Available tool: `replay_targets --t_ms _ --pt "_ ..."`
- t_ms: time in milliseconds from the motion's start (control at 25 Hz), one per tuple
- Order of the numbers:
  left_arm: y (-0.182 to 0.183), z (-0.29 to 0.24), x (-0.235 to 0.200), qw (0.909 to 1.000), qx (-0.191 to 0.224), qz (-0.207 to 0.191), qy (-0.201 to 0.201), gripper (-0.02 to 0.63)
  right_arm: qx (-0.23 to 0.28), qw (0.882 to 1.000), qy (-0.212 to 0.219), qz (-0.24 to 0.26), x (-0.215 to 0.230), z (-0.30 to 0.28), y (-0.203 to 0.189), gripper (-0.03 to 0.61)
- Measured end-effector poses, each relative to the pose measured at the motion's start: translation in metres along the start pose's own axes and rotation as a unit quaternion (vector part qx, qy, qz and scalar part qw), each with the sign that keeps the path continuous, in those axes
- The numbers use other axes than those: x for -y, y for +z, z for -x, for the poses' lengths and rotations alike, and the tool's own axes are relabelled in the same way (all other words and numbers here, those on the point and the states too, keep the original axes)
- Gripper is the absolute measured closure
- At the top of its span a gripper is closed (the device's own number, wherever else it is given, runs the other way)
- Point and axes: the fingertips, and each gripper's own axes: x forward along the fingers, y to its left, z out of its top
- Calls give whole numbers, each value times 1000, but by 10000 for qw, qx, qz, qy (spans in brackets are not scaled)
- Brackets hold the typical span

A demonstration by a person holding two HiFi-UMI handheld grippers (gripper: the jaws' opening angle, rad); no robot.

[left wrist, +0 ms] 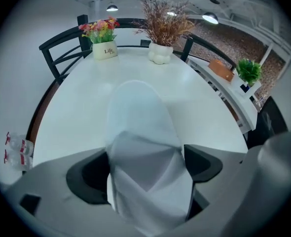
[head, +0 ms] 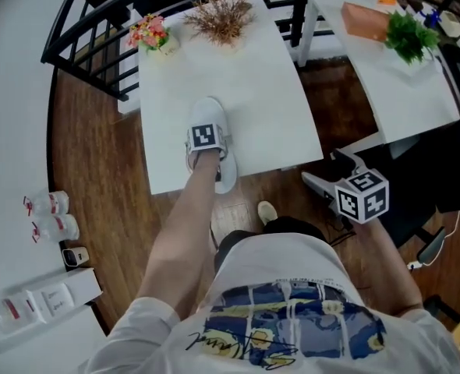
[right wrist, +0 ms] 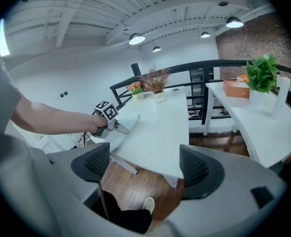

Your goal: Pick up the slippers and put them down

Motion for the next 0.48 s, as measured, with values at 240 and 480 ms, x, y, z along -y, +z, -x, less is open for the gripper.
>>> replay_targets --t_ms 240,480 --pt "-10 52 -20 9986 452 228 -135 158 -74 9980 504 369 -37 -20 11 140" --pt "-45 124 -69 9940 853 659 -174 161 -245 9889 1108 959 -100 -59 18 140"
